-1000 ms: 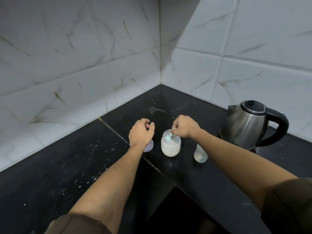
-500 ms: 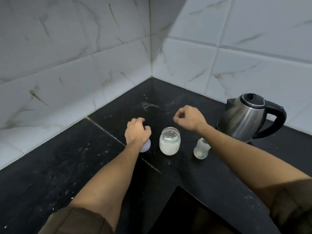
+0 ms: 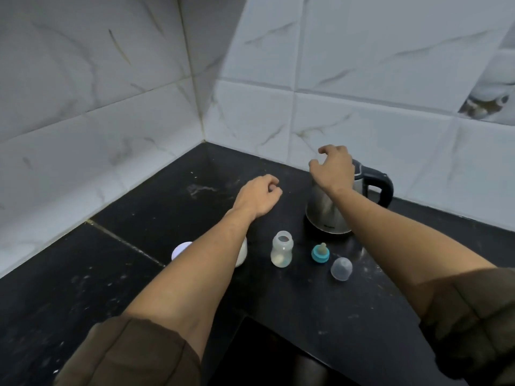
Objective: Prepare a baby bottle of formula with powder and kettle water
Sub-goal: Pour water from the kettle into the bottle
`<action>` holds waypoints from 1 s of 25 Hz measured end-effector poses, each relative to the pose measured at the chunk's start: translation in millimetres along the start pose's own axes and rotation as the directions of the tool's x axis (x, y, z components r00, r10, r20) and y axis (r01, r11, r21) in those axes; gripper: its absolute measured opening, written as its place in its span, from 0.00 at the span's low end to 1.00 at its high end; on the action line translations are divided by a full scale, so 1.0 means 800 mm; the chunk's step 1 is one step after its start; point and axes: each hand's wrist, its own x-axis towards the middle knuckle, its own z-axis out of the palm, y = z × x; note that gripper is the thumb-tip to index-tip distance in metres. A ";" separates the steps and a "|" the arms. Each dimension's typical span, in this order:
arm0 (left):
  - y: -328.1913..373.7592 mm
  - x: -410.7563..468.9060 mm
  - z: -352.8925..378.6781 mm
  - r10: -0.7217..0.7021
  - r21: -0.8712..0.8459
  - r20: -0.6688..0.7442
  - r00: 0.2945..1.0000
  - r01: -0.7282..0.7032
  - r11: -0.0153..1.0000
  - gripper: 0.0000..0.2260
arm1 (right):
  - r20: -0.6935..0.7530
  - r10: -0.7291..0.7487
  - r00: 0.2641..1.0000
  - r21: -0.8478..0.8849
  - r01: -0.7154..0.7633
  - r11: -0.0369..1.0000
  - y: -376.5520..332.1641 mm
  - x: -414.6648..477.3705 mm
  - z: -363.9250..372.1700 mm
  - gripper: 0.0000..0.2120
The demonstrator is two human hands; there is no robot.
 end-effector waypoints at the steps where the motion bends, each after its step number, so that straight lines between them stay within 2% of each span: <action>1: 0.009 0.001 0.007 -0.021 0.004 0.074 0.997 0.020 1.000 0.17 | -0.024 0.016 1.000 -0.037 -0.017 0.999 0.011 0.005 -0.012 0.22; 3: 0.019 0.005 0.016 -0.080 0.012 0.194 0.978 0.079 0.997 0.17 | -0.070 0.029 0.997 -0.093 -0.036 0.995 0.029 0.014 -0.034 0.23; 5: 0.023 0.005 0.019 -0.169 0.017 0.306 0.937 0.172 0.985 0.23 | -0.060 0.061 0.996 -0.127 -0.069 0.989 0.046 0.023 -0.052 0.24; 7: 0.024 0.005 0.021 -0.247 0.046 0.429 0.869 0.252 0.967 0.30 | 0.021 0.155 0.988 -0.196 -0.148 0.969 0.062 0.032 -0.061 0.27; 9: 0.027 0.002 0.026 -0.290 0.110 0.528 0.798 0.274 0.955 0.34 | 0.123 0.270 0.955 -0.274 -0.229 0.934 0.079 0.036 -0.064 0.33; 11: 0.029 -0.002 0.034 -0.320 0.175 0.575 0.753 0.270 0.947 0.39 | 0.179 0.321 0.930 -0.292 -0.261 0.920 0.092 0.036 -0.064 0.39; 13: 0.029 -0.006 0.039 -0.362 0.227 0.593 0.719 0.282 0.932 0.43 | 0.172 0.292 0.941 -0.284 -0.236 0.929 0.099 0.038 -0.064 0.42; 15: 0.025 -0.012 0.044 -0.391 0.252 0.592 0.705 0.300 0.920 0.44 | 0.161 0.280 0.946 -0.285 -0.227 0.931 0.101 0.040 -0.067 0.44; 18: 0.016 -0.021 0.056 -0.397 0.233 0.553 0.732 0.322 0.918 0.36 | 0.164 0.281 0.946 -0.305 -0.222 0.926 0.107 0.044 -0.070 0.48; 23: 0.000 -0.039 0.075 -0.333 0.309 0.372 0.867 0.222 0.925 0.23 | 0.155 0.305 0.940 -0.271 -0.256 0.928 0.106 0.042 -0.065 0.45; 25: 0.000 -0.036 0.078 -0.303 0.342 0.280 0.911 0.201 0.918 0.22 | 0.133 0.300 0.945 -0.229 -0.265 0.937 0.106 0.036 -0.068 0.44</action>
